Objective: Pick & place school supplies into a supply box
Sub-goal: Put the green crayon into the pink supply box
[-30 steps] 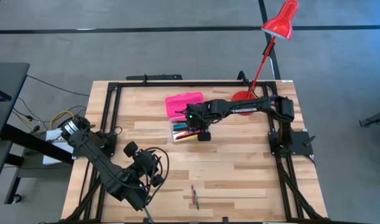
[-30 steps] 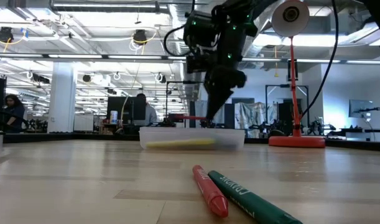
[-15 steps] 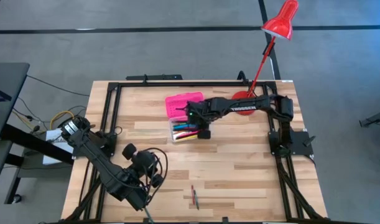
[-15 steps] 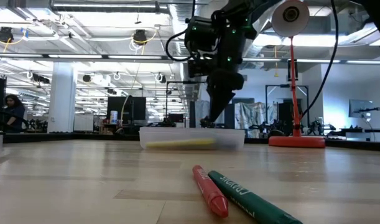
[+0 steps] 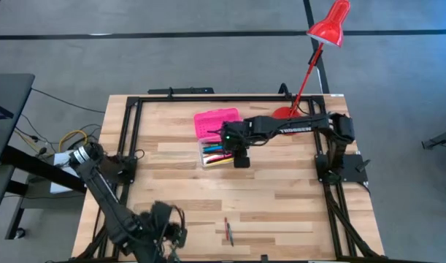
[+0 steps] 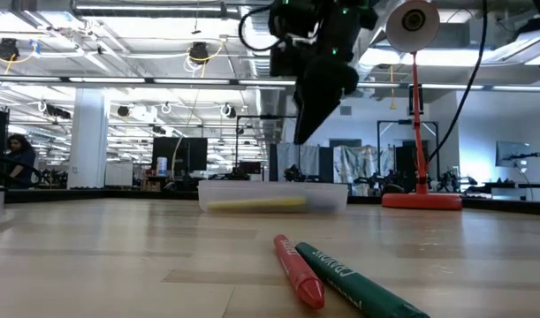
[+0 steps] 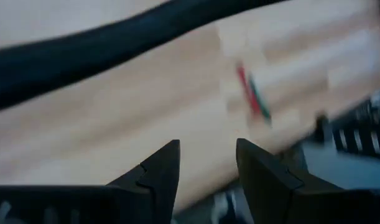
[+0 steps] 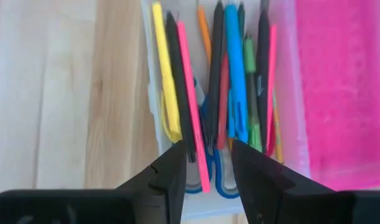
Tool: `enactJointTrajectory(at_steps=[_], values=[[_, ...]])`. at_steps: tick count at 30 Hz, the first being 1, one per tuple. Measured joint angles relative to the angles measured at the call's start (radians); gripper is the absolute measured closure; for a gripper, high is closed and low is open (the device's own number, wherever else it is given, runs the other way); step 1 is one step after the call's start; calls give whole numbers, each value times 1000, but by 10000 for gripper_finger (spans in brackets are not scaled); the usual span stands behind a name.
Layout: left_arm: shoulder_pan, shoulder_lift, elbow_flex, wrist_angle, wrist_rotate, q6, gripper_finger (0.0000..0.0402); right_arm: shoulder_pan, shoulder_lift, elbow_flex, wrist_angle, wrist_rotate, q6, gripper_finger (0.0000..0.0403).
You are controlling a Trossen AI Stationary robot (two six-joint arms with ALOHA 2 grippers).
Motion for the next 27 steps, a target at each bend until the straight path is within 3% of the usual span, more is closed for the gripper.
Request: enactJointTrajectory(at_steps=[4, 7, 11, 17, 22, 27], values=[[-3, 74, 0, 184, 163, -13, 259, 11, -48, 0, 26, 0, -8, 284], [0, 149, 0, 303, 193, -11, 272, 23, -92, 0, 47, -1, -22, 284], [0, 227, -1, 378, 238, -17, 293, 36, -157, -29, 71, -2, -50, 284], [0, 299, 27, 380, 403, -40, 333, 42, -252, -94, 70, -3, -47, 284], [7, 303, 29, 363, 399, -37, 369, 43, -324, -159, 69, -2, -34, 284], [16, 302, 47, 351, 294, 21, 396, 42, -375, -215, 66, -2, -31, 284]])
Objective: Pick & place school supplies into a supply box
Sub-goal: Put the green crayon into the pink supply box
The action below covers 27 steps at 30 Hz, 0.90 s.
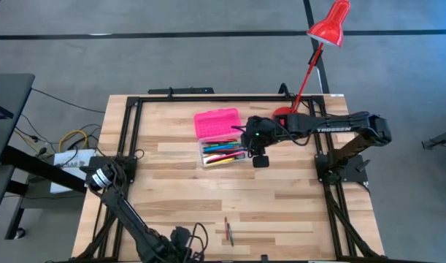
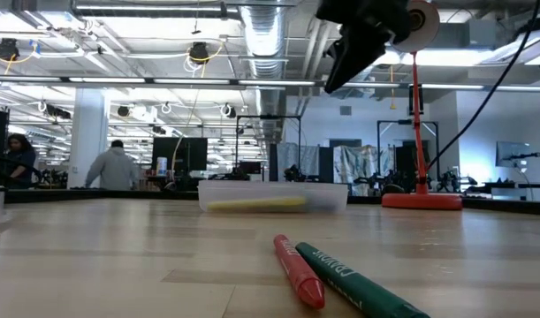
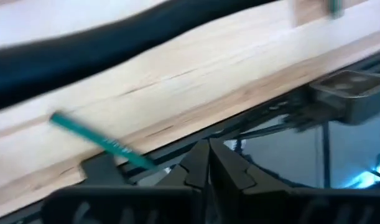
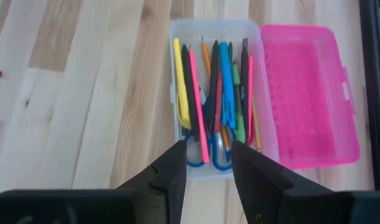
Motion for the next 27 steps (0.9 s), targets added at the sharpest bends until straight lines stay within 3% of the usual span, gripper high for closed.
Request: enactJointTrajectory(at_steps=[5, 12, 19, 23, 27], values=[[13, -2, 7, 53, -47, 58, 399, 0, -3, -8, 7, 0, 5, 284], [32, -2, 7, 241, -29, 204, 396, 2, -4, -8, 12, -3, 6, 284], [14, -2, 7, -31, -3, -251, 396, 7, -4, -8, 8, -48, 44, 285], [18, -2, 7, -73, 64, -266, 395, 25, -4, -8, 8, -49, 49, 285], [35, -2, 7, -102, 19, -226, 395, 42, -4, -8, 8, -50, 54, 285]])
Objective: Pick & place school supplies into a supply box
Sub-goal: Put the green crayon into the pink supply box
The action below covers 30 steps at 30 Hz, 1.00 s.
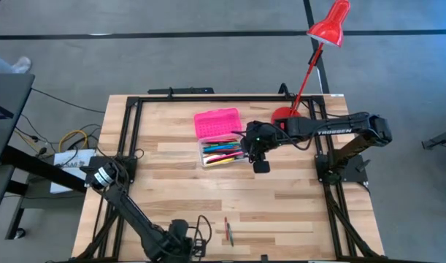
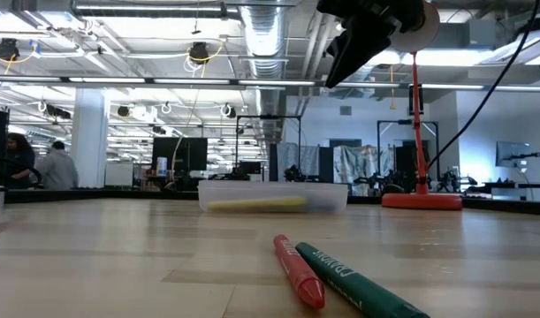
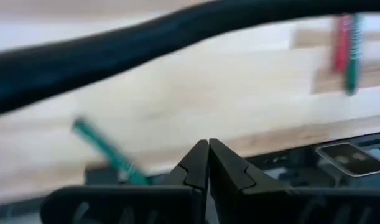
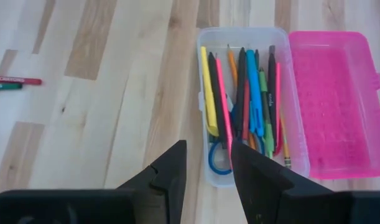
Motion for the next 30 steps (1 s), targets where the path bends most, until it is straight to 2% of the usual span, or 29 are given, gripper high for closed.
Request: enactJointTrajectory(at_steps=[4, 7, 14, 18, 25, 30], values=[[-7, 0, 0, 4, -34, 177, 395, 14, 0, 0, 0, 0, -2, 285], [-2, 0, 0, 8, -9, 405, 395, 18, 0, 0, 0, 0, -2, 285], [14, 0, 0, -38, 239, 853, 395, 17, 0, 0, 0, -1, -1, 285], [7, 0, 0, -73, 326, 1080, 395, 23, 0, 0, -3, -2, 30, 285], [-33, 3, 0, -82, 305, 1428, 395, 62, 0, 0, -20, -1, 70, 285], [-47, 3, 0, -95, 299, 1595, 395, 90, 0, 0, -20, 6, 92, 285]])
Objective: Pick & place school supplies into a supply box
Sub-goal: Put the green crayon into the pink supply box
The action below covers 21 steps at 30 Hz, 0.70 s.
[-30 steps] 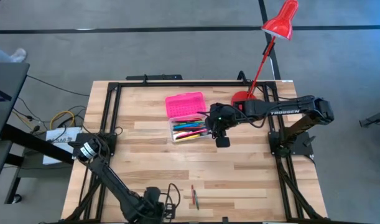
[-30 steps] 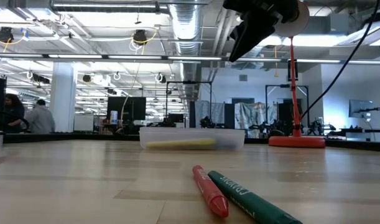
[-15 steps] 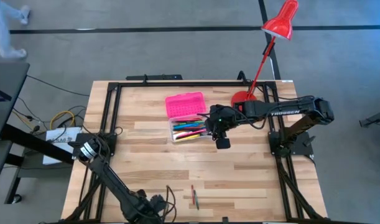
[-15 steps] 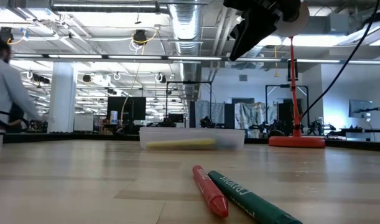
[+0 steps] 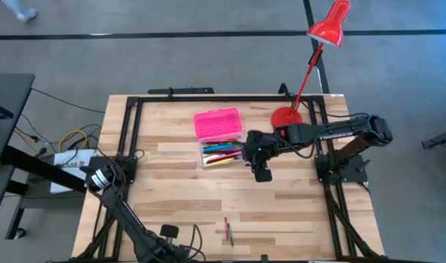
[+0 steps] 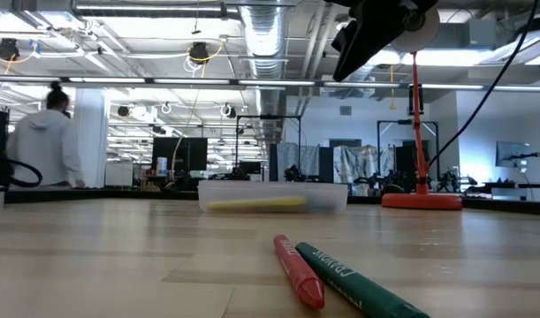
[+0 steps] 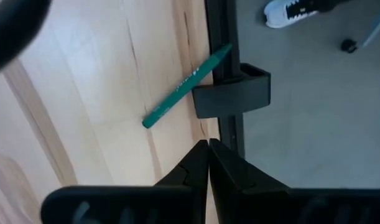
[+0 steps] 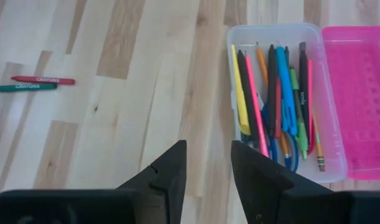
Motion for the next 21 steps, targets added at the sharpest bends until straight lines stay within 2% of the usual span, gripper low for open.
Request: enactJointTrajectory(at_steps=[4, 10, 13, 21], values=[[-3, 0, 0, 0, -11, 66, 395, 13, 0, 0, 0, 3, 24, 285], [-3, 4, 0, -20, -88, 58, 386, 33, 0, 0, 1, 27, 44, 285], [-3, 6, -7, -17, -118, 83, 361, 39, 0, 0, 2, 27, 58, 285], [-3, 6, -23, -8, -161, 198, 264, 41, 0, 0, 2, 27, 95, 285]])
